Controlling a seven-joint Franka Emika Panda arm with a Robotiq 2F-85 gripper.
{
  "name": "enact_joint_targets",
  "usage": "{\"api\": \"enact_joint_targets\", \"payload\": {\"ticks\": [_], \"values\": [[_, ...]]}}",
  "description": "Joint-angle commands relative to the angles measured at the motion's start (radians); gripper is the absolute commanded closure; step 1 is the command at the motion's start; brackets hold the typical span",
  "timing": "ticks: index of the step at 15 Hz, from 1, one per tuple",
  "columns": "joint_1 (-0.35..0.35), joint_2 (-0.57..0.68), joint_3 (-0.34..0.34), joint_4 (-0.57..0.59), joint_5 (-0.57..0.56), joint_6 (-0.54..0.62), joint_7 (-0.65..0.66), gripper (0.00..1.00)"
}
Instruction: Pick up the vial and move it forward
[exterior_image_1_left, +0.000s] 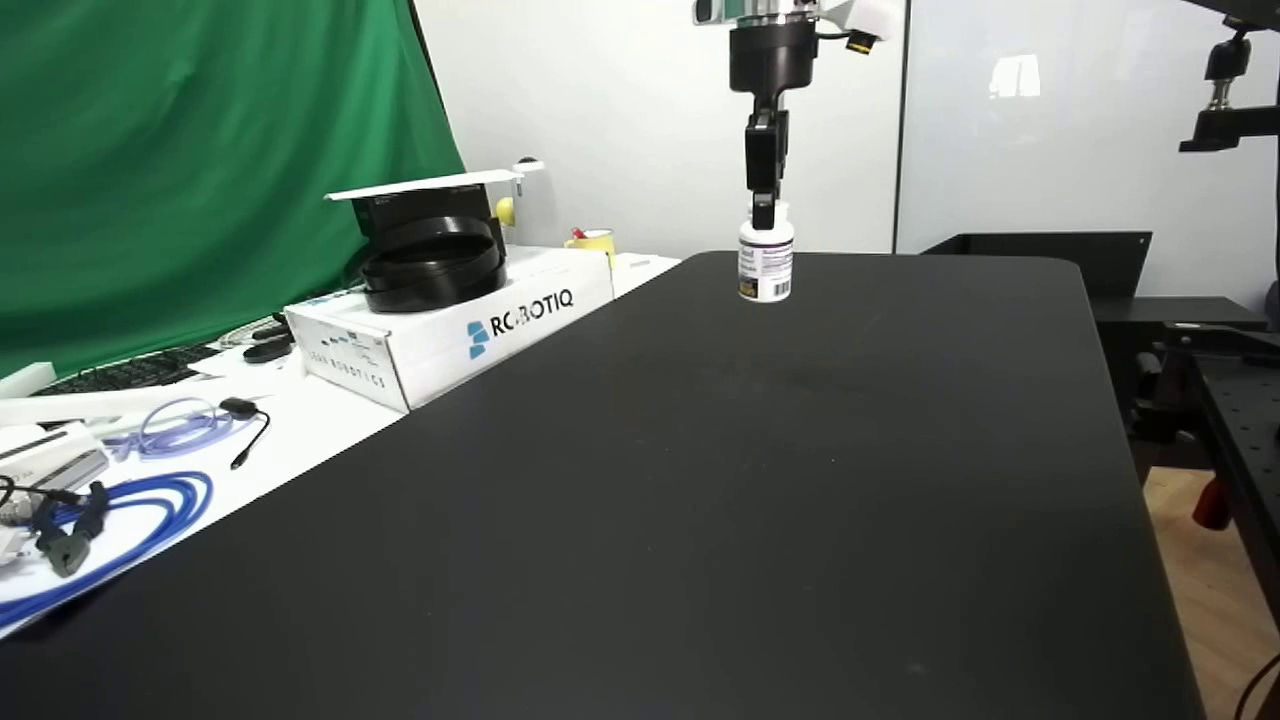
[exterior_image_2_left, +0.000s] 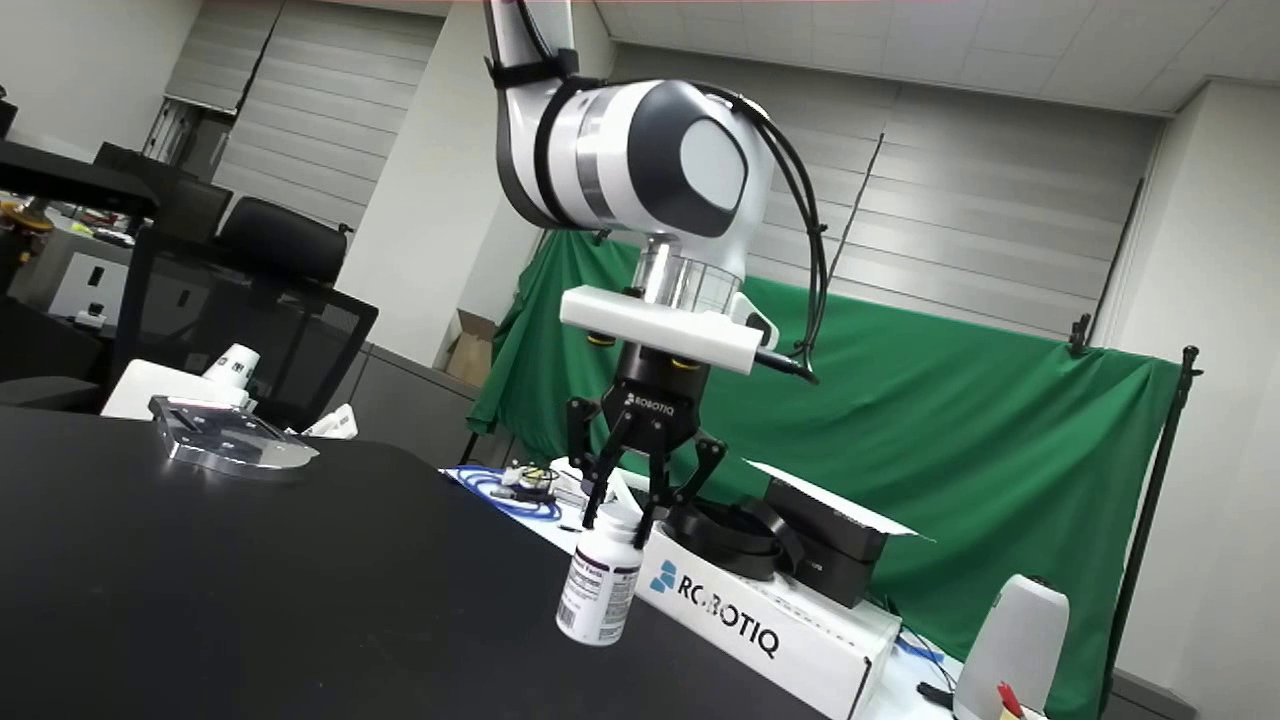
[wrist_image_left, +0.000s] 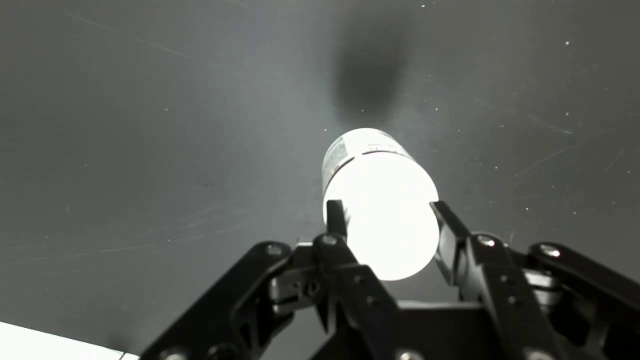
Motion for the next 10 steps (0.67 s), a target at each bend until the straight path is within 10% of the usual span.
{"api": "enact_joint_targets", "payload": {"ticks": [1, 9, 10], "values": [[-0.008, -0.001, 0.008, 0.001, -0.003, -0.003, 0.003, 0.56], [-0.009, -0.002, 0.008, 0.001, -0.002, -0.003, 0.003, 0.56], [-0.010, 0.024, 0.009, 0.031, 0.004, 0.000, -0.003, 0.81]]}}
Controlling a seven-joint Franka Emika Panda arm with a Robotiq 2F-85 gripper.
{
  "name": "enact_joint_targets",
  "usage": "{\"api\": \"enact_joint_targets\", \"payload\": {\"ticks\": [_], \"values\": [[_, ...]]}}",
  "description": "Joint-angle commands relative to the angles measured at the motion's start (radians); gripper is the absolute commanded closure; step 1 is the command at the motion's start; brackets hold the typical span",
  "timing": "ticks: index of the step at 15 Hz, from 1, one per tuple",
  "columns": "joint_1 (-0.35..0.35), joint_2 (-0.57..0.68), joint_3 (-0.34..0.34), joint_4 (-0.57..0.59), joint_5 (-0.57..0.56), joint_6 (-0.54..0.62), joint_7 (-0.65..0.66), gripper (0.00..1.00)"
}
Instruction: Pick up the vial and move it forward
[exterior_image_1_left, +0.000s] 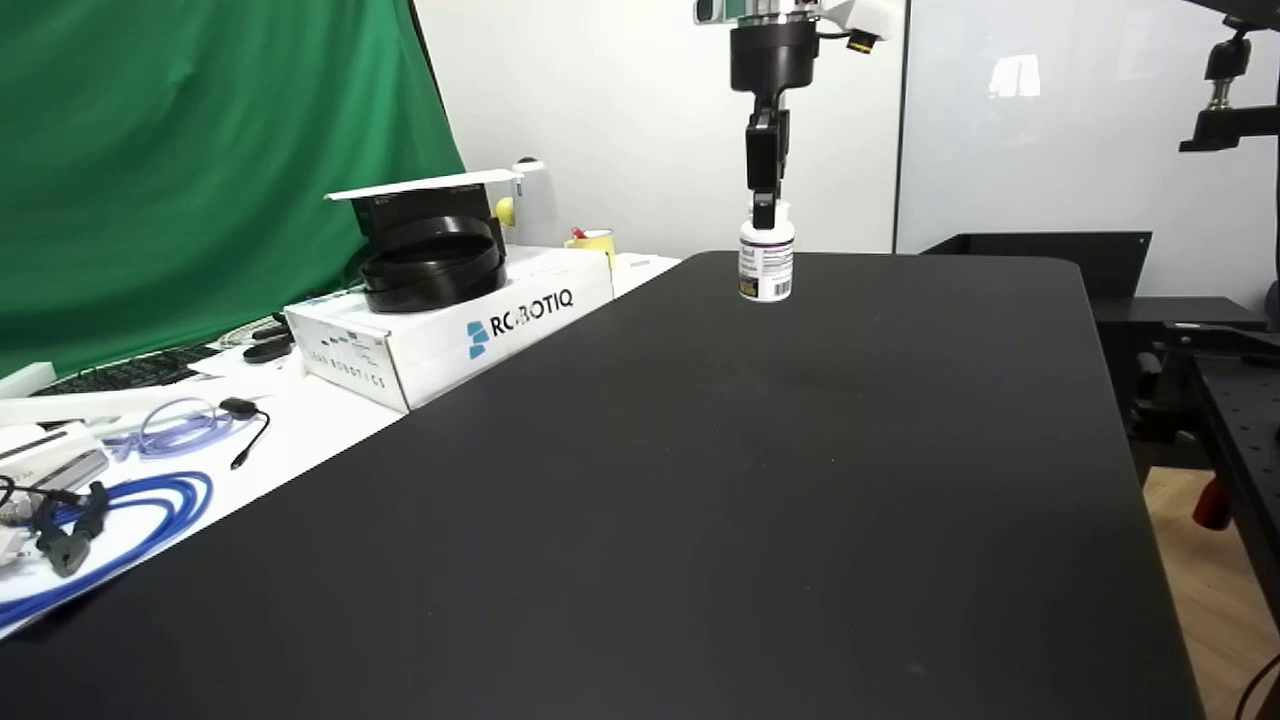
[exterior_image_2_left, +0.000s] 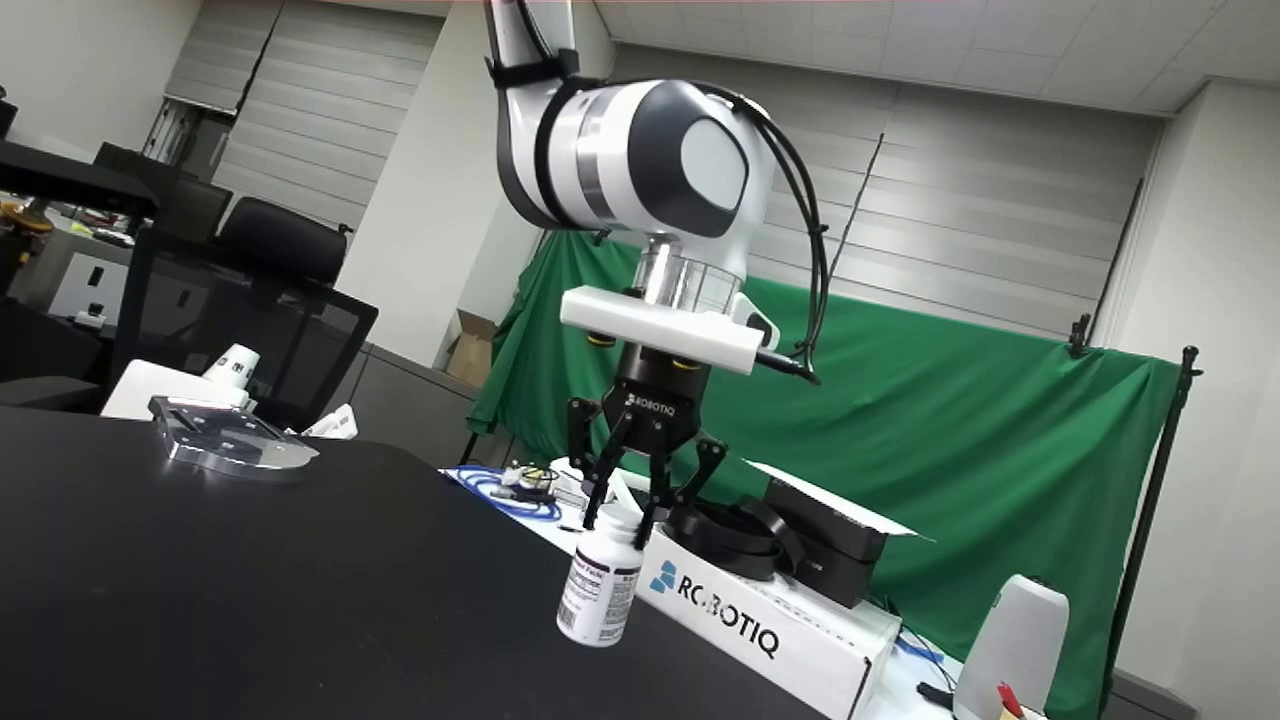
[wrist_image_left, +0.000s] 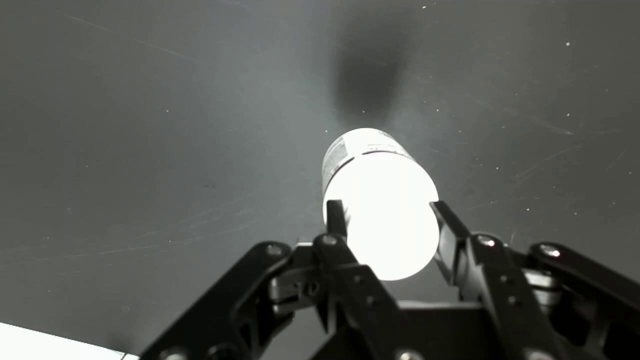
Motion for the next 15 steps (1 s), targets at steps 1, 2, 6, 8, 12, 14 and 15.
{"api": "enact_joint_targets", "payload": {"ticks": [1, 2, 6, 8, 12, 14, 15], "values": [[-0.007, 0.043, 0.009, 0.055, 0.001, 0.003, 0.004, 0.81], [-0.008, 0.073, 0.012, 0.095, 0.008, -0.008, 0.004, 0.81], [-0.015, 0.203, 0.030, 0.278, 0.030, -0.081, -0.005, 0.81], [-0.017, 0.280, 0.041, 0.393, 0.021, -0.142, 0.004, 0.81], [-0.014, 0.408, 0.057, 0.577, 0.003, -0.229, 0.026, 0.81], [-0.014, 0.449, 0.064, 0.624, 0.000, -0.242, 0.027, 0.81], [-0.017, 0.463, 0.068, 0.637, 0.003, -0.238, 0.024, 0.81]]}}
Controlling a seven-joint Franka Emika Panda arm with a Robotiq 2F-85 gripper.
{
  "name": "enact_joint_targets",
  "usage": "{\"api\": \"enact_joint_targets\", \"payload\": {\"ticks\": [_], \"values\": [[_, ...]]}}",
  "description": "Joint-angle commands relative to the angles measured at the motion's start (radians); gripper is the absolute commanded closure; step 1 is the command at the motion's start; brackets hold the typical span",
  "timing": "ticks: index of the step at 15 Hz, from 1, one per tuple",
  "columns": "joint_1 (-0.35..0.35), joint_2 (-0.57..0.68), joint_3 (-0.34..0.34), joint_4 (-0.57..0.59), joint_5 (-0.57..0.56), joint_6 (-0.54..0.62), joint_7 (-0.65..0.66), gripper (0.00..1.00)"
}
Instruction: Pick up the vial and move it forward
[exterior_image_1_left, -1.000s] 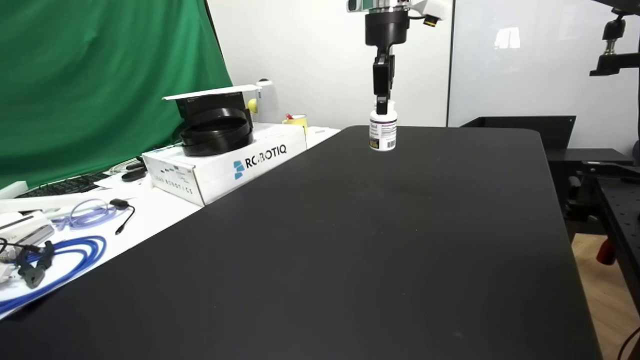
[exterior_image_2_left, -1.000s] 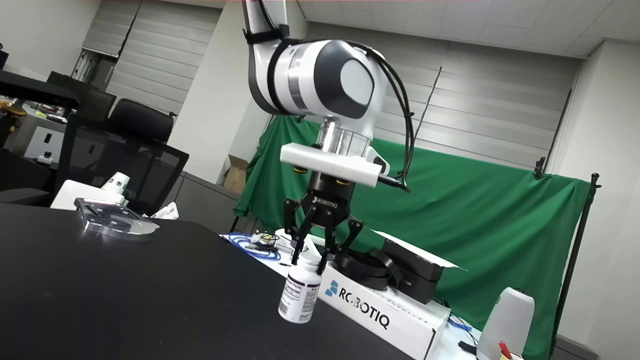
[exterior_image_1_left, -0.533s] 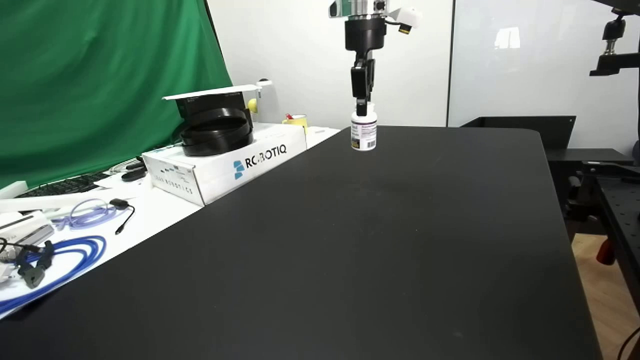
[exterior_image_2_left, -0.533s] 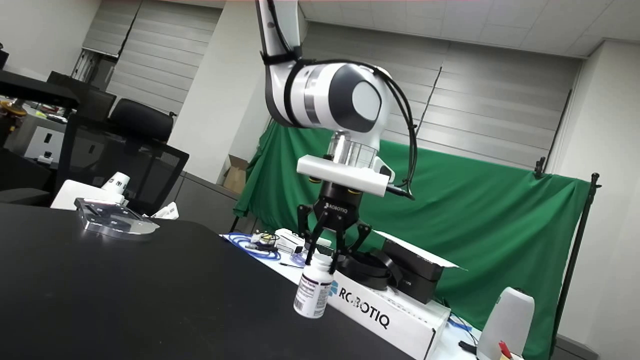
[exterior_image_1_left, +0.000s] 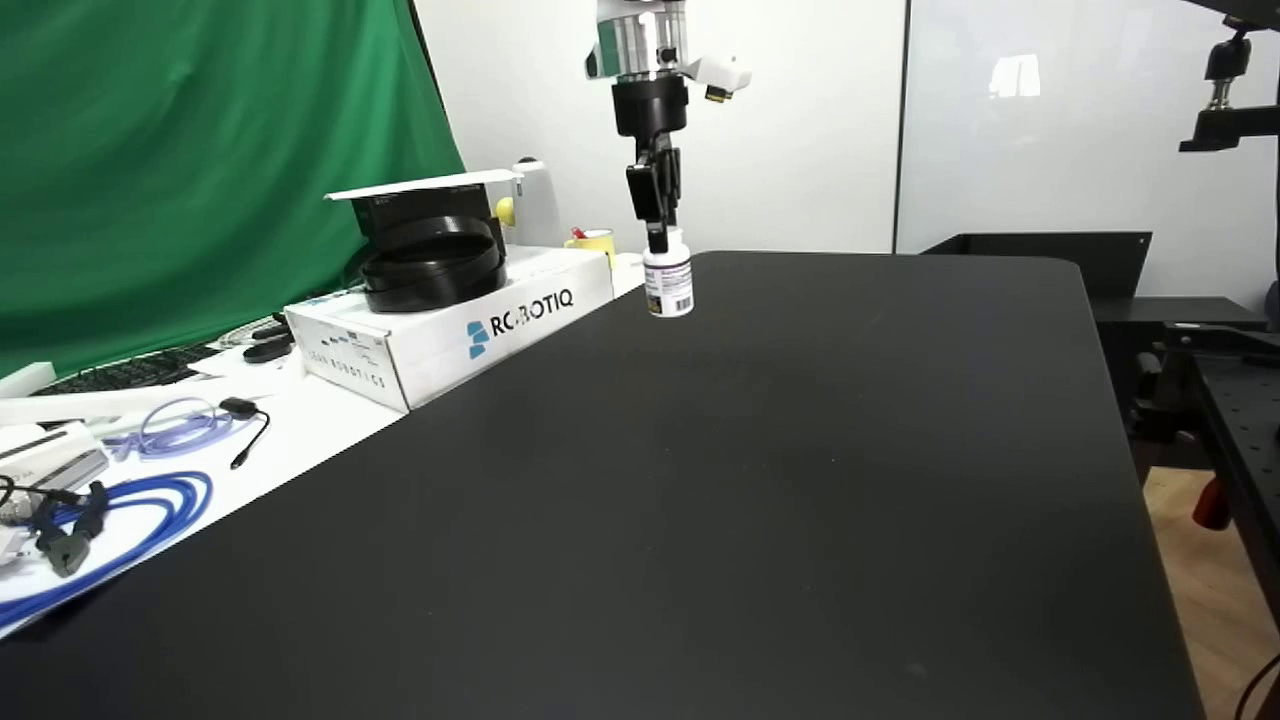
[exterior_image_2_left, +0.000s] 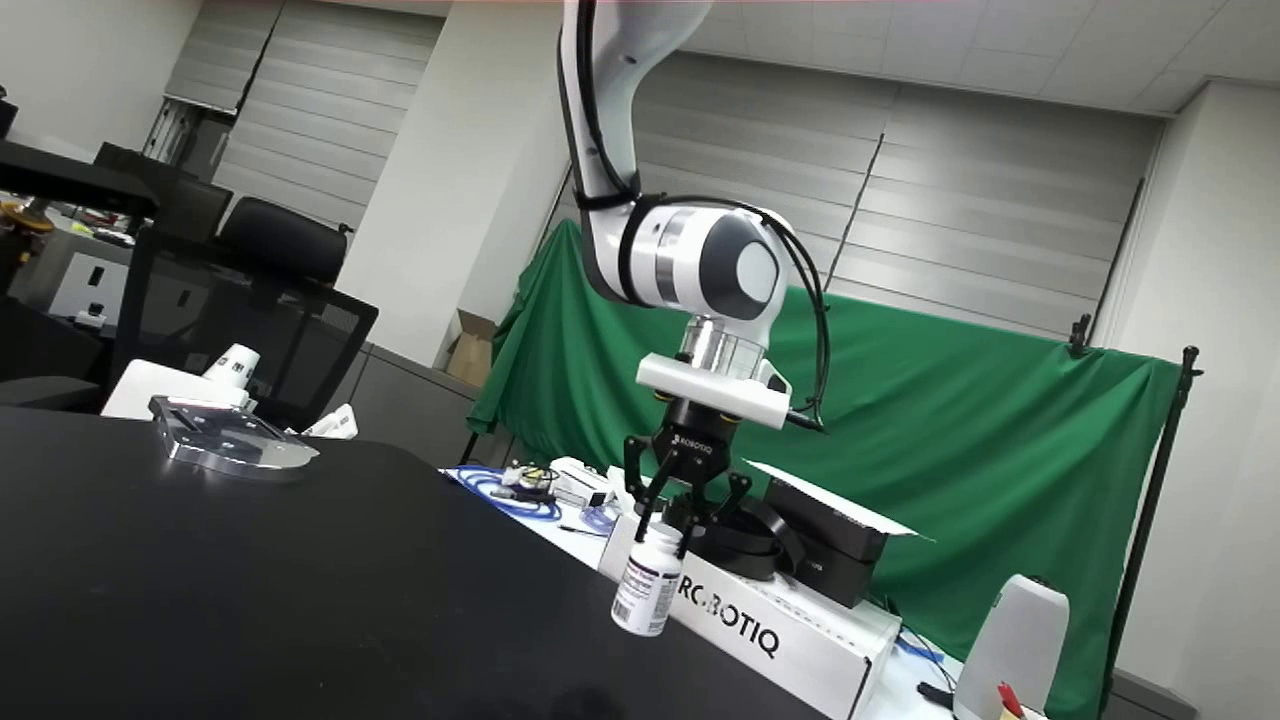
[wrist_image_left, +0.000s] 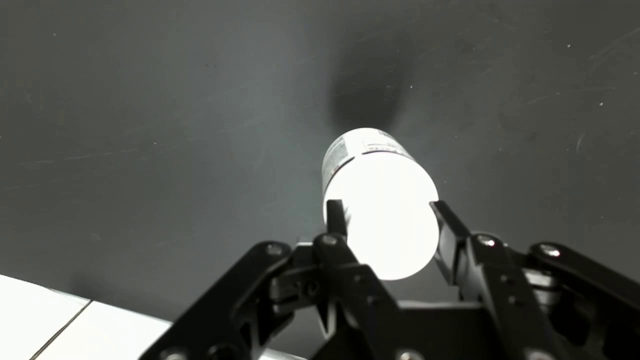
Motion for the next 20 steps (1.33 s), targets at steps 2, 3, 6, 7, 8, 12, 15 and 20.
{"api": "enact_joint_targets", "payload": {"ticks": [2, 3, 6, 7, 8, 12, 15, 20], "values": [[-0.027, 0.090, 0.032, 0.108, 0.003, -0.009, 0.005, 0.81], [-0.029, 0.100, 0.034, 0.111, 0.002, 0.002, 0.006, 0.81], [-0.043, 0.126, 0.043, 0.115, 0.002, 0.027, -0.001, 0.81], [-0.045, 0.134, 0.043, 0.116, -0.001, 0.032, 0.000, 0.81], [-0.049, 0.141, 0.045, 0.118, -0.001, 0.031, -0.001, 0.81], [-0.055, 0.166, 0.046, 0.125, -0.006, 0.027, 0.003, 0.81], [-0.055, 0.180, 0.046, 0.132, -0.009, 0.025, 0.006, 0.81], [-0.051, 0.151, 0.045, 0.139, -0.009, 0.003, 0.015, 0.18]]}}
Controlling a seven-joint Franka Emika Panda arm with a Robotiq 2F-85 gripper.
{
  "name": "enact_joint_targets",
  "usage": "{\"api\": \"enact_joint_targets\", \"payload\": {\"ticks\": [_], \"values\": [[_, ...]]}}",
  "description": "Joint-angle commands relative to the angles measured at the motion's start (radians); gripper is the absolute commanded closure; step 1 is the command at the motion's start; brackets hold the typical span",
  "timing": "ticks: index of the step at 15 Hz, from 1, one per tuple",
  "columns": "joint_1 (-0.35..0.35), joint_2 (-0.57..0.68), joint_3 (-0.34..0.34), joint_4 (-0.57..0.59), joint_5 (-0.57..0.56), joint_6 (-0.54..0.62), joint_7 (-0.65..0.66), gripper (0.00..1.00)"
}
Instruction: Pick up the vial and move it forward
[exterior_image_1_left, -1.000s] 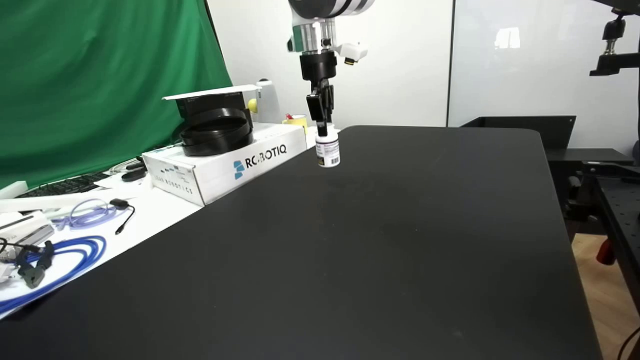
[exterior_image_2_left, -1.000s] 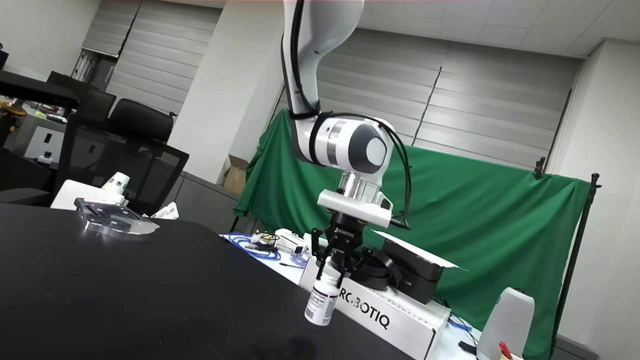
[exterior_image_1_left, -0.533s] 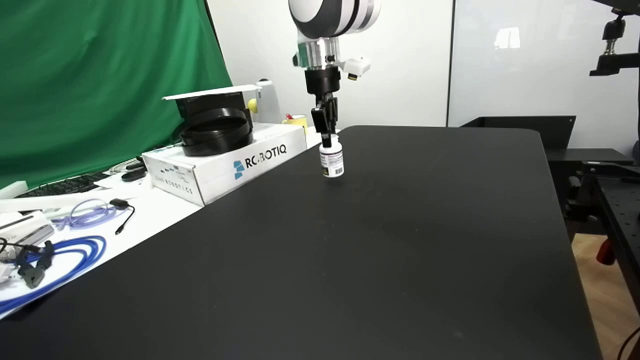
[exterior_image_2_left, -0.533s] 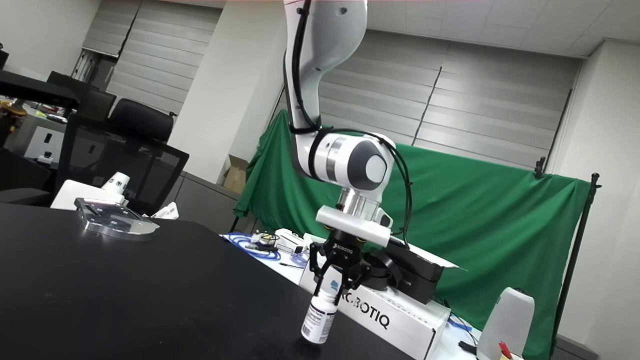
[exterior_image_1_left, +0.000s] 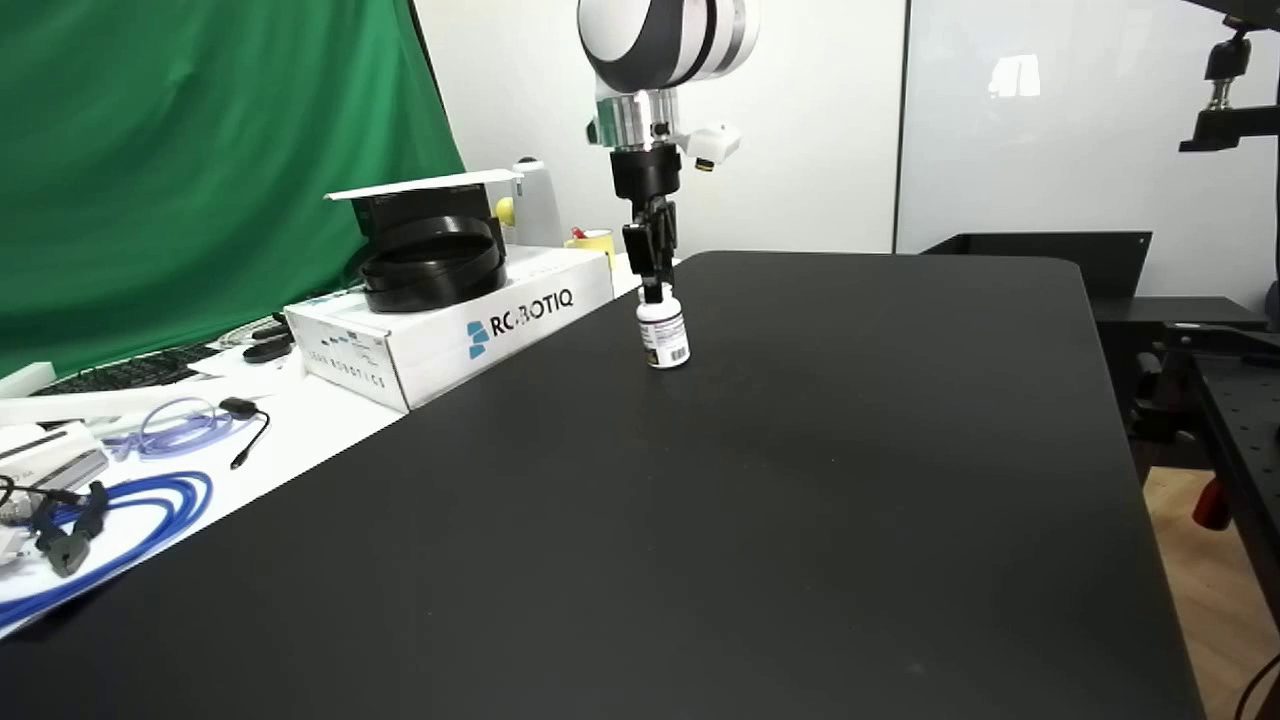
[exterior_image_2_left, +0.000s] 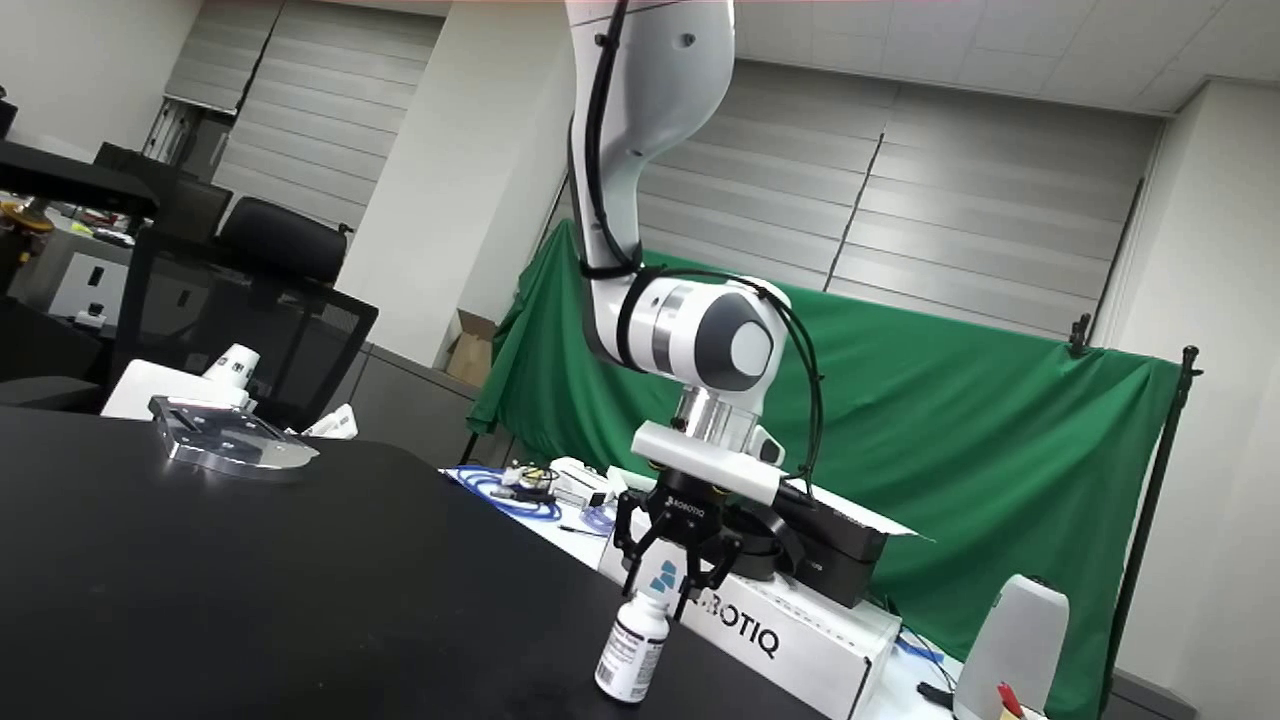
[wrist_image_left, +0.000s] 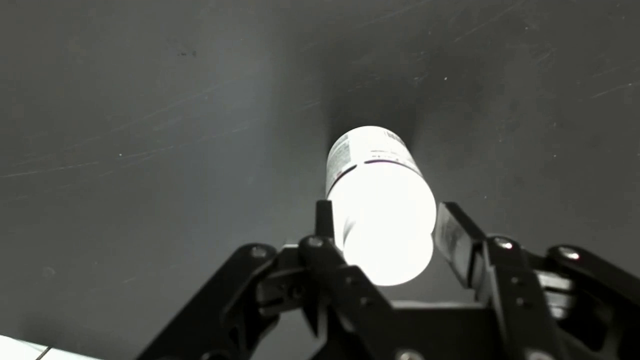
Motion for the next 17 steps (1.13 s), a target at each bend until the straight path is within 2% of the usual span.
{"api": "enact_joint_targets", "payload": {"ticks": [1, 2, 4, 11, 12, 17], "values": [[-0.007, -0.023, 0.010, 0.037, -0.010, -0.037, 0.020, 0.12], [-0.007, -0.039, 0.012, 0.035, -0.009, -0.039, 0.019, 0.04], [-0.004, -0.074, 0.010, 0.024, -0.012, -0.033, 0.022, 0.00], [-0.006, -0.180, 0.020, -0.045, 0.003, -0.065, 0.000, 0.00], [-0.005, -0.134, 0.014, 0.009, -0.005, -0.048, 0.002, 0.00], [-0.003, -0.154, 0.019, -0.024, -0.003, -0.056, 0.001, 0.00]]}}
